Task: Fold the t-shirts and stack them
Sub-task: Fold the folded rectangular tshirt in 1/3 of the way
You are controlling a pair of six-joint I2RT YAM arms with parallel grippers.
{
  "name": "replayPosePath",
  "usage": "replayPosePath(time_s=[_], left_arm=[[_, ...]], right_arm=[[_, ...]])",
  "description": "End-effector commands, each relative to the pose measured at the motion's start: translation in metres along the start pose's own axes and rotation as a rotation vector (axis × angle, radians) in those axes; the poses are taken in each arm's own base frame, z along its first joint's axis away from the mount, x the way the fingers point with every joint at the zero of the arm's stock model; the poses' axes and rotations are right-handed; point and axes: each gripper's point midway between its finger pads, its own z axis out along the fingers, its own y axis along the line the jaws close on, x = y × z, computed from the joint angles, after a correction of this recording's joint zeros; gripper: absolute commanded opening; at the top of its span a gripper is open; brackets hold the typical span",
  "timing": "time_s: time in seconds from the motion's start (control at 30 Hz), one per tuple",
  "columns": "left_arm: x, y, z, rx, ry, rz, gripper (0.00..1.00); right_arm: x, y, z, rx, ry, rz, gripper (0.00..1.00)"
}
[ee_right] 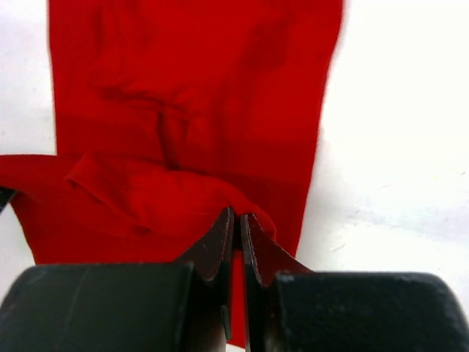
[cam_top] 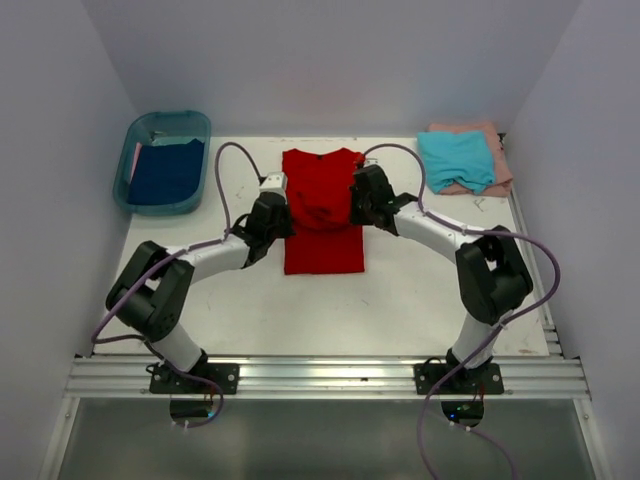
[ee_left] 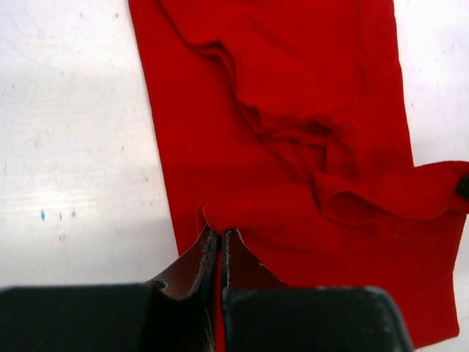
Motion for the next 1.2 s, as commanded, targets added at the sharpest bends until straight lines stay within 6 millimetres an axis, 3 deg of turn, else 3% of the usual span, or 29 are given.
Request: replayPosePath(time_s=[0.0,0.03,0.07,0.13,0.17,0.2,0.23,0.27,0.37,0.43,0.47,0.5,0.53,0.57,0.6,0.7,0.73,0.77,0.83,0.87,0.9,1.0,1.17], left_arm=[[-0.048,-0.015,0.018,0.070,-0.100,-0.006,0.00],[-0.052,-0.015,0.023,0.074,-0.101,-0.009,0.00],[-0.059,-0.011,0.033,0.066,-0.103,-0.016,0.15],[-0.069,-0.004,0.043,0.048,-0.107,-0.033,0.52],[-0.083,0.005,0.047,0.032,-0.129,-0.064,0.80],[-0.095,0.009,0.046,0.027,-0.162,-0.079,0.93],[-0.115,0.011,0.034,0.030,-0.215,-0.098,1.00],[-0.127,0.019,0.027,0.022,-0.259,-0.122,1.00],[-0.157,0.022,-0.007,0.026,-0.357,-0.140,1.00],[-0.157,0.019,-0.017,0.045,-0.350,-0.138,1.00],[-0.154,0.019,-0.023,0.049,-0.340,-0.140,1.00],[-0.145,0.016,-0.025,0.070,-0.304,-0.138,1.00],[-0.140,0.014,-0.030,0.088,-0.291,-0.137,1.00],[-0.121,0.017,-0.030,0.095,-0.246,-0.133,1.00],[-0.109,0.012,-0.032,0.133,-0.213,-0.129,1.00],[-0.064,0.012,-0.046,0.182,-0.093,-0.139,1.00],[-0.058,0.012,-0.053,0.192,-0.077,-0.146,1.00],[-0.032,0.018,-0.057,0.186,-0.014,-0.154,1.00],[-0.016,0.014,-0.068,0.235,0.020,-0.156,1.00],[0.001,0.018,-0.070,0.230,0.057,-0.154,1.00],[0.007,0.017,-0.073,0.246,0.077,-0.152,1.00],[0.023,0.013,-0.081,0.291,0.121,-0.150,1.00],[0.041,0.001,-0.084,0.379,0.190,-0.158,1.00]], right_arm=[[-0.030,-0.015,0.010,0.066,-0.047,0.032,0.00],[-0.037,-0.025,0.014,0.098,-0.056,0.058,0.06],[-0.040,-0.031,0.019,0.119,-0.058,0.070,0.17],[-0.056,-0.039,0.029,0.144,-0.078,0.107,0.56],[-0.064,-0.040,0.031,0.145,-0.087,0.116,0.68],[-0.082,-0.036,0.029,0.136,-0.117,0.128,0.77],[-0.088,-0.038,0.031,0.145,-0.130,0.122,0.93],[-0.096,-0.035,0.028,0.137,-0.145,0.112,0.99],[-0.114,-0.029,0.014,0.108,-0.184,0.083,0.99],[-0.106,-0.029,0.008,0.090,-0.174,0.071,0.99],[-0.111,-0.023,-0.008,0.057,-0.198,0.072,0.99],[-0.095,-0.026,-0.007,0.043,-0.176,0.071,0.99],[-0.091,-0.023,-0.015,0.019,-0.180,0.077,0.99],[-0.093,-0.021,-0.031,-0.003,-0.199,0.086,0.99],[-0.073,-0.024,-0.033,-0.012,-0.168,0.081,0.99],[-0.044,-0.028,-0.052,-0.035,-0.125,0.085,0.99],[-0.034,-0.027,-0.055,-0.050,-0.102,0.087,0.99],[-0.026,-0.028,-0.059,-0.059,-0.084,0.088,0.99],[-0.002,-0.028,-0.067,-0.095,-0.041,0.097,0.99],[0.003,-0.024,-0.068,-0.128,-0.036,0.105,0.99],[0.020,-0.026,-0.069,-0.141,-0.007,0.122,0.99],[0.045,-0.023,-0.070,-0.191,0.040,0.148,0.99],[0.070,-0.013,-0.067,-0.270,0.092,0.236,0.99]])
